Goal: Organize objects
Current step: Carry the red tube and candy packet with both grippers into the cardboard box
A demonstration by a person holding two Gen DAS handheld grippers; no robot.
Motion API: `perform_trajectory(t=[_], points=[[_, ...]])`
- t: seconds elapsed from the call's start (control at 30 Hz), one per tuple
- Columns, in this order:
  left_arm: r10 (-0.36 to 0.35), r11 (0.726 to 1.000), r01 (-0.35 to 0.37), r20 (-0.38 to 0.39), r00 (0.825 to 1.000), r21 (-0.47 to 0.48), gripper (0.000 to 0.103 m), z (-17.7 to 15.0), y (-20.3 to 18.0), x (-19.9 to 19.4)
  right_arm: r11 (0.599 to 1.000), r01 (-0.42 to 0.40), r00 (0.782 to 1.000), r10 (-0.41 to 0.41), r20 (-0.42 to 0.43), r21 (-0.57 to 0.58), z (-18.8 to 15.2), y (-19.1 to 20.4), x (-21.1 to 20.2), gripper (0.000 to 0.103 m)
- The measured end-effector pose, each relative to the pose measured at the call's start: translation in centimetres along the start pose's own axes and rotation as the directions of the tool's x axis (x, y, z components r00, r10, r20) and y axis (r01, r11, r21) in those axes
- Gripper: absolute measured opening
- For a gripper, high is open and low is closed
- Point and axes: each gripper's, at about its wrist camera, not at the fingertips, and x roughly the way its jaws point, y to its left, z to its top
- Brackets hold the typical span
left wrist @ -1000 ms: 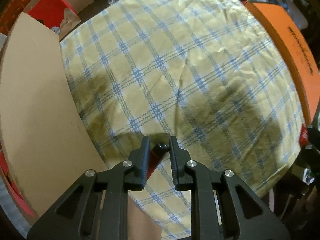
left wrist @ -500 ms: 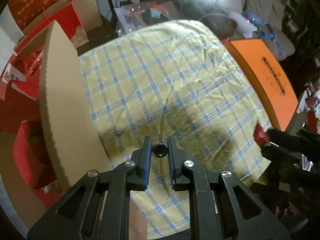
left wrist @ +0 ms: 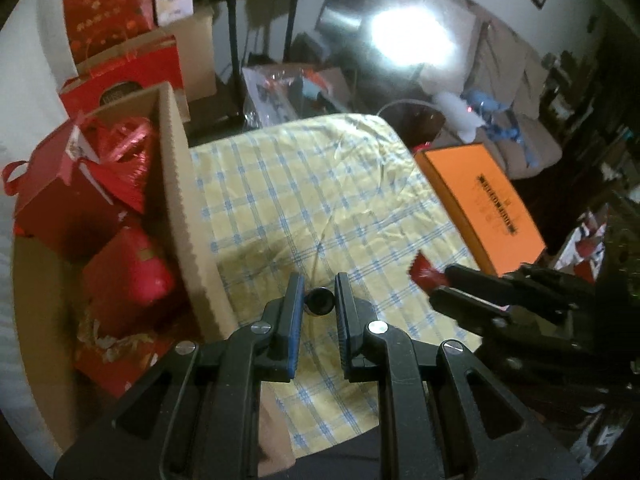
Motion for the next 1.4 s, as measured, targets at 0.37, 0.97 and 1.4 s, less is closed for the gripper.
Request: perform_trajectory(t=[0.37,0.97,1.4], points=[[-0.048,0.994,0.064,0.165,0.985,-0.09,0.014,-2.2,3.8,-7.5,0.996,-0.045,0.999,0.047,0.016,-0.076,1.8,5.0,0.3,0.021],[0.149,0.969,-0.094,0.24,0.959,-0.227,0.014,-7.7,10.4,-10.6,0.983,-0.101,0.995,0.102,0.0,-0.155,3.1,12.2,3.8,0.021],[0.271,0.936,-0.182,0.283,0.92,-0.302,0.014,-11.3,13.4,-8.8,0.985,-0.099,0.995,0.096,-0.029,-0.138,3.3,15.1,6.2,0.021]])
